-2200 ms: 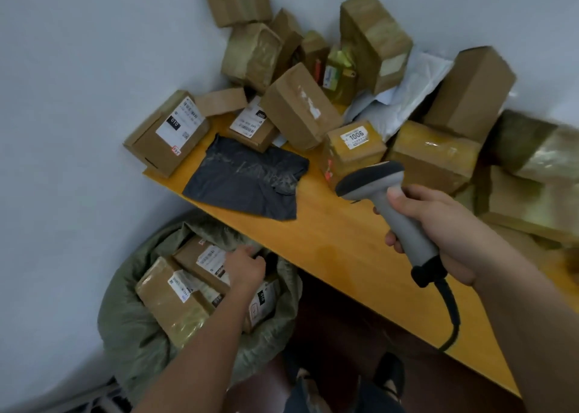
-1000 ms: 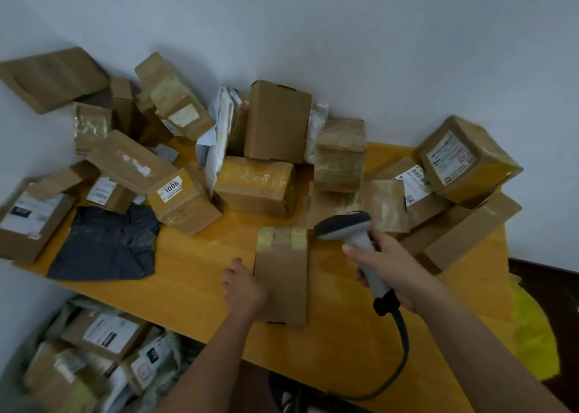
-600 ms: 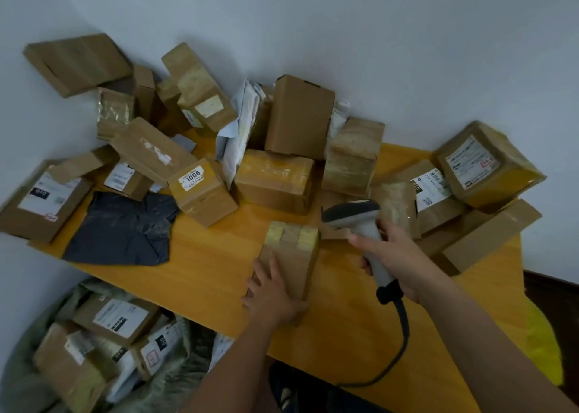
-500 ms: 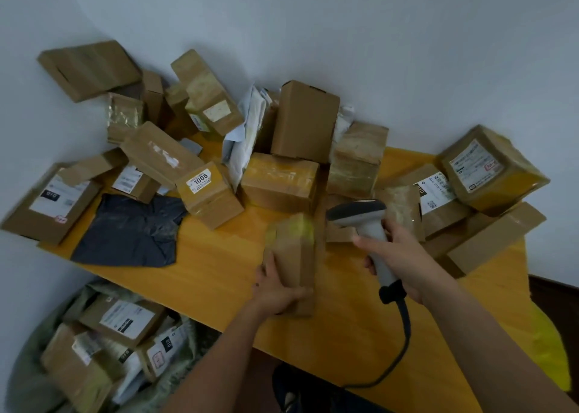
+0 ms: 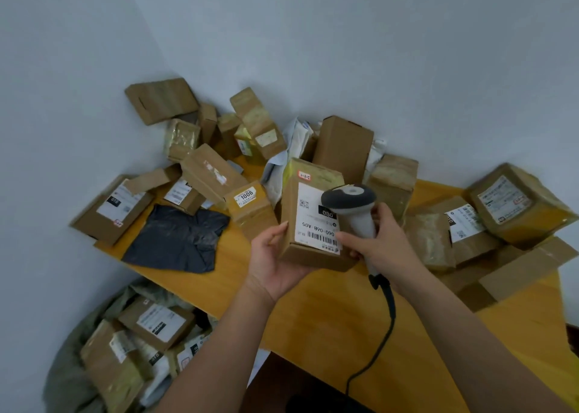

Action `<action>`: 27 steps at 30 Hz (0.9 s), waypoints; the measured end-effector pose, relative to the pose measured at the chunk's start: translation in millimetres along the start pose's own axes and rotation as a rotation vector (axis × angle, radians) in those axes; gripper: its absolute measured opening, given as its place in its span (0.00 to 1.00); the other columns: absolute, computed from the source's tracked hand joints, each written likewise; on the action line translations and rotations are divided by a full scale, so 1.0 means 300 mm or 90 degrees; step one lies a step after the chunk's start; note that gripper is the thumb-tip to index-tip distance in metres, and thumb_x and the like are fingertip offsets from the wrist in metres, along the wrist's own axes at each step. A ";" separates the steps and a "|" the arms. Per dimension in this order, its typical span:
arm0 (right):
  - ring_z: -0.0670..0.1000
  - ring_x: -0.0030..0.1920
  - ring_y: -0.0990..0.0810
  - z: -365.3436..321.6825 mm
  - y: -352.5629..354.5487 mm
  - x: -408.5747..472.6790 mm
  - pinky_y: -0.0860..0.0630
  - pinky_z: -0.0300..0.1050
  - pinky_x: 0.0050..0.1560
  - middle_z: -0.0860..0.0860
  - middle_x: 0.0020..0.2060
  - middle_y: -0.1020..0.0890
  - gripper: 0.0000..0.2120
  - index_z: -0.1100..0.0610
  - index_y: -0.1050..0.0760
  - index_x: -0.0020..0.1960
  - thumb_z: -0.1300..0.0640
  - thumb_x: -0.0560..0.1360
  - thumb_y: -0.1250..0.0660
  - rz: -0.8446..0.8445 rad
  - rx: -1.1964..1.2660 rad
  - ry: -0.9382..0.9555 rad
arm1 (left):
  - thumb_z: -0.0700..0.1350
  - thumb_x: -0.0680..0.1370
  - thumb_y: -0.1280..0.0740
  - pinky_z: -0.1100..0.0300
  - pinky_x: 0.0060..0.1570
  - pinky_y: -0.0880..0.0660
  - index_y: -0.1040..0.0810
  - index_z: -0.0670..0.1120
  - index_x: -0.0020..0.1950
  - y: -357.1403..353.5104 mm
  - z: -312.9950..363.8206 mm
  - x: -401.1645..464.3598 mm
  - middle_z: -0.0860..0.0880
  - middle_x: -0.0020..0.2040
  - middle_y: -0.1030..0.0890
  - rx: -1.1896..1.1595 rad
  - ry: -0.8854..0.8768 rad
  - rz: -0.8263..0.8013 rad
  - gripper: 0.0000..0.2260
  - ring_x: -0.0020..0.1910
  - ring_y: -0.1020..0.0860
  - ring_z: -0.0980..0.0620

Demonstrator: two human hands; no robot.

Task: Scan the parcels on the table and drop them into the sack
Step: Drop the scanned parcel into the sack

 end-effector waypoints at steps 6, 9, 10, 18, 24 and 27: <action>0.48 0.45 0.19 -0.028 -0.029 -0.006 0.18 0.48 0.44 0.43 0.48 0.23 0.27 0.47 0.36 0.60 0.57 0.70 0.23 0.001 -0.074 0.050 | 0.45 0.67 0.20 0.41 0.52 0.21 0.30 0.43 0.71 -0.022 0.063 -0.049 0.36 0.63 0.22 0.167 0.001 0.090 0.36 0.59 0.21 0.37; 0.50 0.36 0.19 -0.025 -0.015 0.010 0.20 0.45 0.36 0.51 0.49 0.21 0.22 0.51 0.33 0.63 0.59 0.73 0.27 0.050 -0.013 0.022 | 0.36 0.75 0.29 0.47 0.47 0.18 0.32 0.38 0.69 0.003 0.140 -0.071 0.38 0.57 0.18 0.344 -0.011 0.275 0.24 0.52 0.17 0.41; 0.50 0.35 0.19 -0.027 -0.004 0.017 0.20 0.45 0.36 0.53 0.50 0.20 0.21 0.53 0.32 0.63 0.59 0.74 0.27 0.075 0.004 0.019 | 0.35 0.74 0.28 0.47 0.50 0.19 0.31 0.39 0.67 0.013 0.170 -0.081 0.40 0.56 0.17 0.426 -0.019 0.315 0.23 0.51 0.17 0.42; 0.50 0.52 0.21 -0.070 0.007 0.026 0.17 0.49 0.46 0.47 0.57 0.24 0.36 0.48 0.35 0.68 0.55 0.66 0.20 -0.015 -0.075 0.055 | 0.48 0.64 0.18 0.61 0.46 0.22 0.25 0.50 0.58 -0.082 0.310 -0.127 0.52 0.49 0.21 0.876 -0.180 0.291 0.26 0.48 0.21 0.54; 0.43 0.46 0.18 -0.034 -0.060 0.012 0.20 0.39 0.38 0.45 0.52 0.21 0.43 0.49 0.36 0.71 0.50 0.62 0.19 -0.146 -0.137 0.006 | 0.62 0.57 0.20 0.49 0.53 0.20 0.28 0.57 0.59 -0.139 0.298 -0.112 0.49 0.55 0.17 0.927 -0.147 0.193 0.34 0.51 0.18 0.51; 0.38 0.38 0.18 -0.040 -0.066 0.008 0.24 0.32 0.31 0.44 0.47 0.19 0.39 0.49 0.36 0.69 0.54 0.64 0.19 -0.167 -0.106 -0.016 | 0.54 0.66 0.21 0.54 0.50 0.20 0.28 0.53 0.61 -0.146 0.295 -0.122 0.49 0.50 0.16 0.932 -0.170 0.169 0.28 0.48 0.17 0.52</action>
Point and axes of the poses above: each hand's wrist, its own x-axis towards the middle knuckle, its own y-axis out of the back of the hand, z = x × y, the point moved 4 cm from there along x, towards the middle knuckle
